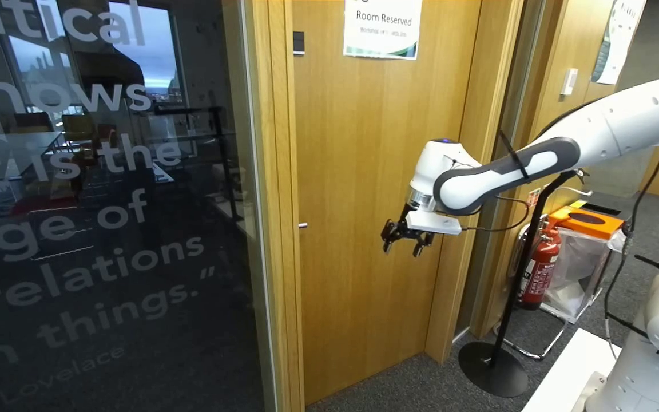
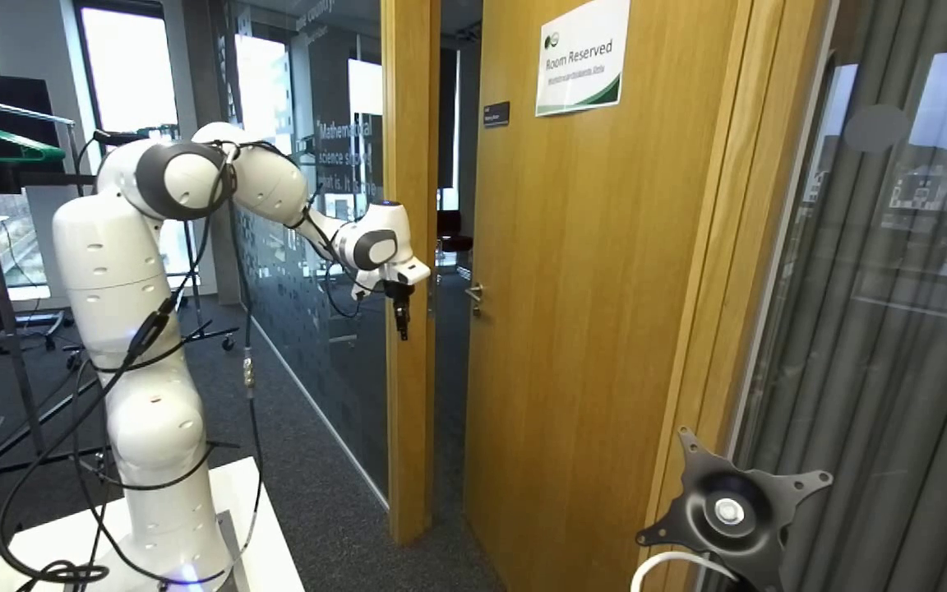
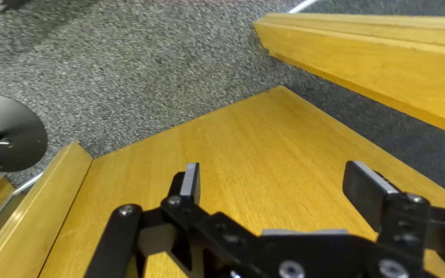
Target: Hold the door handle
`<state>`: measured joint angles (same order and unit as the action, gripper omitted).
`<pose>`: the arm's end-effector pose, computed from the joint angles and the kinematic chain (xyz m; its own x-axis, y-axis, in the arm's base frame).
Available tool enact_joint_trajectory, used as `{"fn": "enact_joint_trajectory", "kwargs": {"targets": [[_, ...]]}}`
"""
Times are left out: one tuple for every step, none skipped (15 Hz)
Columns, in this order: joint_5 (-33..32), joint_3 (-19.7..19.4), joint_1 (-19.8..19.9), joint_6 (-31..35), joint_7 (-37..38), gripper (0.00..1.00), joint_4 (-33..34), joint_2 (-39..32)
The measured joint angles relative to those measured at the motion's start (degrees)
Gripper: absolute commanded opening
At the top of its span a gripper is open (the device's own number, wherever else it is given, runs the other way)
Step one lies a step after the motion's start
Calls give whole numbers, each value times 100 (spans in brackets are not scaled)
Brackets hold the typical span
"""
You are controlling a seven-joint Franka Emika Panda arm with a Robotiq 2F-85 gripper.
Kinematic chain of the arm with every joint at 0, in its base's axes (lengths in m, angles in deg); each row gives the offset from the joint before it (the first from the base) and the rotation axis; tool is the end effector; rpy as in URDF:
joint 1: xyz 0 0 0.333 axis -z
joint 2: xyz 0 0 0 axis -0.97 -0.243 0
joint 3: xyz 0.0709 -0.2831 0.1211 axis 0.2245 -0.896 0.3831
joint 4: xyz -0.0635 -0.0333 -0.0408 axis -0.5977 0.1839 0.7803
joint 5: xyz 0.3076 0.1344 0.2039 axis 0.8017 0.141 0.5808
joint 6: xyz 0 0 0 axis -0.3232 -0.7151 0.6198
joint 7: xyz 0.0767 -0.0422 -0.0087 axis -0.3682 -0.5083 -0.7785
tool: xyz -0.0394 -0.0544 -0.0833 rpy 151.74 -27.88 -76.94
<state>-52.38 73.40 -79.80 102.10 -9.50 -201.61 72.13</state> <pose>0.5034 0.1820 0.4308 0.8431 -0.5223 0.1284 -0.4920 -0.8454 -0.2081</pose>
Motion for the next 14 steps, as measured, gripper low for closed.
{"fn": "enact_joint_trajectory", "kwargs": {"targets": [[-67,-3,-49,266,323,100,222,-299],[-204,-18,-94,469,656,100,469,-596],[-365,-64,-154,607,981,100,729,-880],[-460,-137,-223,734,1229,100,994,-1144],[-490,-206,-282,784,1338,100,1225,-1355],[-494,-243,-310,786,1374,100,1393,-1501],[-495,-254,-312,786,1383,100,1494,-1582],[-495,-260,-313,786,1386,100,1533,-1612],[-495,-262,-316,786,1388,100,1541,-1610],[-495,-263,-321,786,1390,100,1545,-1609],[-495,-264,-330,786,1392,100,1547,-1609],[-495,-268,-339,786,1393,100,1547,-1609],[-494,-319,-383,780,1393,100,1542,-1611],[-494,-399,-447,779,1393,100,1536,-1625]]}}
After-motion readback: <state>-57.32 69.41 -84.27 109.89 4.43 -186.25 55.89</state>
